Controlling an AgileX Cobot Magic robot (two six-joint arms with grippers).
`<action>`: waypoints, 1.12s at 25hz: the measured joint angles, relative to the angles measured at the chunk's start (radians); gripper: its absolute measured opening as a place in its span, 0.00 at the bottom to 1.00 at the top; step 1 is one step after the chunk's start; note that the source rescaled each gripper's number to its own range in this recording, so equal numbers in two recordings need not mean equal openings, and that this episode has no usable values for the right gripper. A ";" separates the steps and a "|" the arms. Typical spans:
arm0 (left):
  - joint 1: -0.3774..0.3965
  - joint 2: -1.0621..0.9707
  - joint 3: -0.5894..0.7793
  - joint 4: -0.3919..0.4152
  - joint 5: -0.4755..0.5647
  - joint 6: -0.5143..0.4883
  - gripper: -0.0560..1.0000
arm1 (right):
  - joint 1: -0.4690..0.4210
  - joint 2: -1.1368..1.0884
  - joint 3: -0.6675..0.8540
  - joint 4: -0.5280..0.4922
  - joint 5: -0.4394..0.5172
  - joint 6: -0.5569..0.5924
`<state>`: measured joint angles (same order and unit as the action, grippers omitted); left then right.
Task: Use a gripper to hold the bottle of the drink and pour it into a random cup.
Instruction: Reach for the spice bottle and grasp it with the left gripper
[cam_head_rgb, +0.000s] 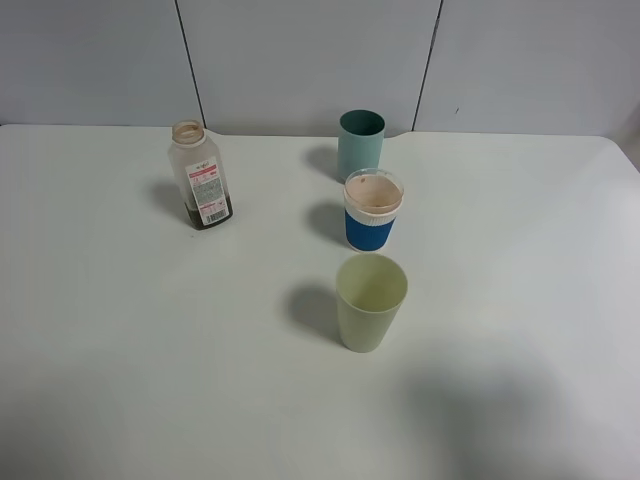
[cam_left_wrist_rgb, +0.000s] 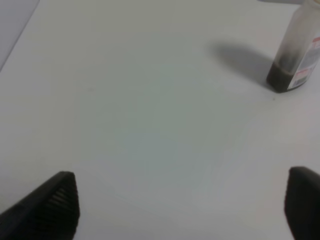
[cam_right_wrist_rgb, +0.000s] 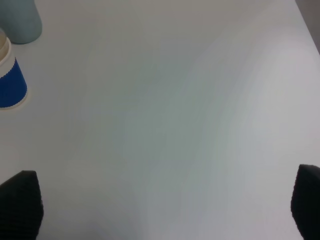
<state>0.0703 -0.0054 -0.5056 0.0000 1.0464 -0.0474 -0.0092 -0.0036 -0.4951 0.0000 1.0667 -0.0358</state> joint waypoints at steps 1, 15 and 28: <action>0.000 0.000 0.000 0.000 0.000 0.000 0.90 | 0.000 0.000 0.000 0.000 0.000 0.000; 0.000 0.000 0.000 0.000 0.000 0.000 0.90 | 0.000 0.000 0.000 0.000 0.000 0.000; 0.000 0.000 -0.023 0.000 -0.157 -0.072 0.99 | 0.000 0.000 0.000 0.000 0.000 0.005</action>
<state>0.0703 -0.0056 -0.5287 0.0000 0.8890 -0.1192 -0.0092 -0.0036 -0.4951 0.0000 1.0667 -0.0310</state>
